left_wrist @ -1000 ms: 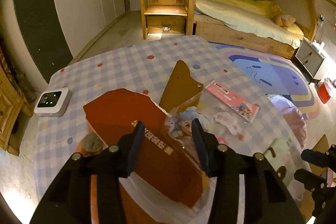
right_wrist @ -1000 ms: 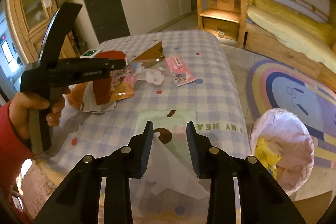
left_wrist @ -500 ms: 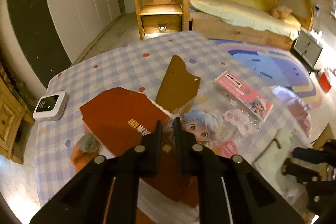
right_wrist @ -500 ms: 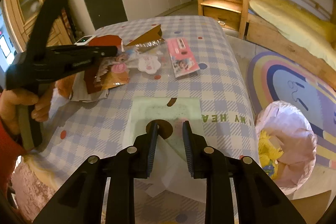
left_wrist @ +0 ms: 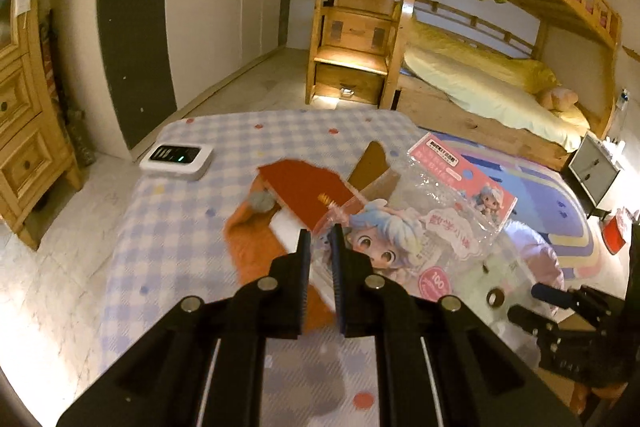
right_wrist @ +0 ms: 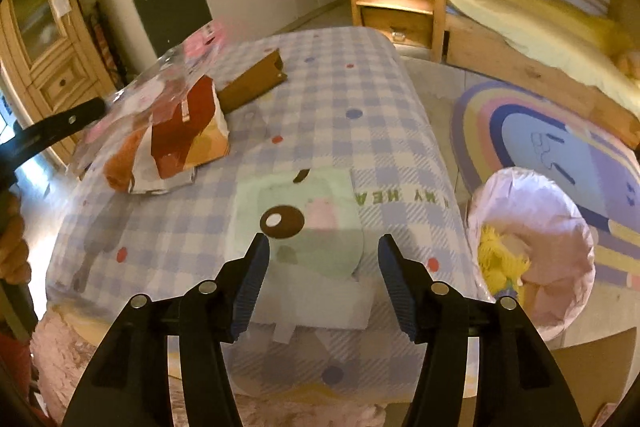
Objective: Collect trash
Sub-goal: 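Grasp the white tissue with the right gripper while the left gripper grasps the doll package, then carry the tissue and doll package with both grippers over the wastebasket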
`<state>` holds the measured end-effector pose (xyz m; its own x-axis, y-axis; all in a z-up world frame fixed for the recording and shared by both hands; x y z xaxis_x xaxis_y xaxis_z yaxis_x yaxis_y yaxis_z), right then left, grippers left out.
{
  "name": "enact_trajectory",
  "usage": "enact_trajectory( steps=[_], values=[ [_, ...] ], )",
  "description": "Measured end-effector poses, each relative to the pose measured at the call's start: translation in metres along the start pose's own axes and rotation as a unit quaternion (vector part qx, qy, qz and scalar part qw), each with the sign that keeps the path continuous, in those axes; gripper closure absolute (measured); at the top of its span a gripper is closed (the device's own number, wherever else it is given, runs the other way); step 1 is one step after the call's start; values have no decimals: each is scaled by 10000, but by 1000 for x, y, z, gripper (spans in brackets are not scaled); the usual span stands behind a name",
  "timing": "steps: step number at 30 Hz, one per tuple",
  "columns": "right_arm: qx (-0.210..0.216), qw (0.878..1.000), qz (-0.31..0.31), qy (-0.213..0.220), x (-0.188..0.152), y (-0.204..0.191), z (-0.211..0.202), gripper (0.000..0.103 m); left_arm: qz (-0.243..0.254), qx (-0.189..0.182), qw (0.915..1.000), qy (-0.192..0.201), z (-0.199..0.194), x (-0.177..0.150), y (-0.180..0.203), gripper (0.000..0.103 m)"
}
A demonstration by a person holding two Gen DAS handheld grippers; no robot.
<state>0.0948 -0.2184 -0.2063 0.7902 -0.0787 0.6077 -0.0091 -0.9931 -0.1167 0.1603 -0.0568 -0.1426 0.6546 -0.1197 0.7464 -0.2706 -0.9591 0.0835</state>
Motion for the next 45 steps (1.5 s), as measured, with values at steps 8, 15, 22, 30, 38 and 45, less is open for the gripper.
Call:
enact_trajectory(
  steps=[8,15,22,30,38,45],
  values=[
    [-198,9993,-306,-108,-16,-10,0,56,-155,175,9997,-28,-12,-7,-18,94],
    [-300,9992,-276,45,-32,-2,-15,92,-167,112,9998,-49,-17,-12,-12,94],
    [-149,9975,95,677,-16,13,-54,101,-3,37,10000,-35,-22,-11,12,94],
    [-398,9893,379,1351,4,50,-118,101,327,-232,9991,108,-25,-2,69,94],
    [-1023,9806,992,1350,-16,120,-133,101,975,-608,9933,140,-12,1,153,94],
    [-1403,9703,1515,1257,-35,181,-133,101,1399,-772,9871,128,11,0,226,94]
  ],
)
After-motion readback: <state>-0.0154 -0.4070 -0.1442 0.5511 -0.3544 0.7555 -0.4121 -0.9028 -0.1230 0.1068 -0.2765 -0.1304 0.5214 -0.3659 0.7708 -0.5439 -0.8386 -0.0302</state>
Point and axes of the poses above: each gripper's, at about its wrist camera, not at the fingertips, and z roughly the way its jaws point, y to its right, x to its top, the point moved 7 cm from there along z, roughly the way its jaws point
